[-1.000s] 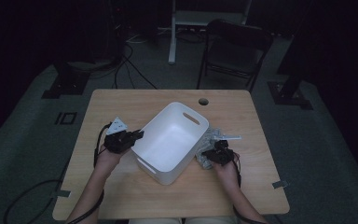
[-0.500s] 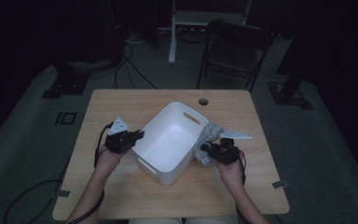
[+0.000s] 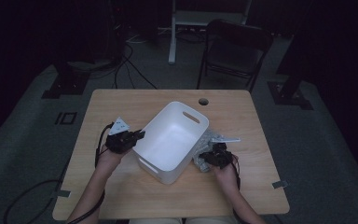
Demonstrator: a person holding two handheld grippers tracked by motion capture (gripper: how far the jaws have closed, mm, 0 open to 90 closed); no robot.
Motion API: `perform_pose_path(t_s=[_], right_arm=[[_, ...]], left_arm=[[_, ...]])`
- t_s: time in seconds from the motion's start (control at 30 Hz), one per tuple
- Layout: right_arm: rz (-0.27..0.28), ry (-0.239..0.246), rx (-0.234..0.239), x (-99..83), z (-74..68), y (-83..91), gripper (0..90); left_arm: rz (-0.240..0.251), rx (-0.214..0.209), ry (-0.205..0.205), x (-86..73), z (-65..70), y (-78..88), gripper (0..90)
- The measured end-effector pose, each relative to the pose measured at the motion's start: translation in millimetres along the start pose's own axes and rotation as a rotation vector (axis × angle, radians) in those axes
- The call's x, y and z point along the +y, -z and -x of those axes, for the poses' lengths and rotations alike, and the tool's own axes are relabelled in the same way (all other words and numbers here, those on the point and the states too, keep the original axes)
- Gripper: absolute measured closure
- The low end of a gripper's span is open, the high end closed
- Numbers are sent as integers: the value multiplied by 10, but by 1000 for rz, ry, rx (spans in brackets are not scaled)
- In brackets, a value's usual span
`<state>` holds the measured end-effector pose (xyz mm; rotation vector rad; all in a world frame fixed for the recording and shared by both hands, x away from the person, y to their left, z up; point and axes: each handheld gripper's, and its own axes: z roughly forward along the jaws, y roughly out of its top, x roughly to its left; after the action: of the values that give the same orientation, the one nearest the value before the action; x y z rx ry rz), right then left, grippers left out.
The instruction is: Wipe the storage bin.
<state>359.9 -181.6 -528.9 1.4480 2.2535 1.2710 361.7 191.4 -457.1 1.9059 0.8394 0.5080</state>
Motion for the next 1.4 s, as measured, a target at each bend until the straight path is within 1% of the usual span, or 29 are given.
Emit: perform_pose_path(t_s=[0.07,0.1,0.17,0.23,0.3,0.37,0.43,0.47,0.53,0.57,0.6,0.63,0.73,0.87,0.93,1.03,1.1,1.17,1.23,1.3,1.37,1.4], right_arm=[[-6,0,1,14,-2,19,757],[6,3,11,17,-7,45,757],[26,-9,48,28,-37,128,757],[55,9,83,58,-106,253,756],[88,33,90,104,-205,408,755],[132,51,108,160,-291,555,754],[158,71,101,204,-361,637,754],[158,79,99,217,-387,641,753],[138,97,72,223,-413,584,754],[133,88,70,212,-413,547,755],[128,91,60,196,-423,513,756],[128,111,40,182,-439,486,756],[120,126,7,150,-429,425,757],[80,113,-14,88,-345,287,757],[62,95,-12,56,-288,215,757],[31,84,-25,23,-212,115,757],[-7,81,-46,-5,-152,21,756],[-26,69,-46,-42,-99,-58,756],[-31,54,-37,-38,-80,-63,757],[-26,57,-28,-27,-86,-23,756],[-11,42,4,-18,-101,57,757],[5,46,18,-13,-123,115,757]], left_arm=[[-2,13,-6,3,10,-1,851],[-2,16,-5,3,12,0,851],[-3,21,-6,5,14,-1,853],[-2,22,-1,5,15,-2,853],[-6,24,-2,10,19,-6,854],[-6,23,-5,12,21,-9,855],[-7,17,-7,13,21,-11,855],[-6,12,-5,12,20,-12,855],[-7,4,-7,13,20,-13,854],[-7,3,-4,13,21,-13,853],[-7,3,-5,13,22,-13,853],[-8,5,-10,14,24,-13,853],[-10,10,-14,20,37,-20,852],[-9,14,-13,23,47,-29,850],[-10,18,-15,25,55,-31,850],[-10,20,-16,27,61,-36,847],[-9,21,-16,28,63,-37,847],[-9,26,-13,28,63,-38,847],[-9,38,0,28,64,-40,848],[-9,44,3,30,64,-43,850],[-8,48,8,29,62,-44,850],[-9,47,9,30,61,-45,851]])
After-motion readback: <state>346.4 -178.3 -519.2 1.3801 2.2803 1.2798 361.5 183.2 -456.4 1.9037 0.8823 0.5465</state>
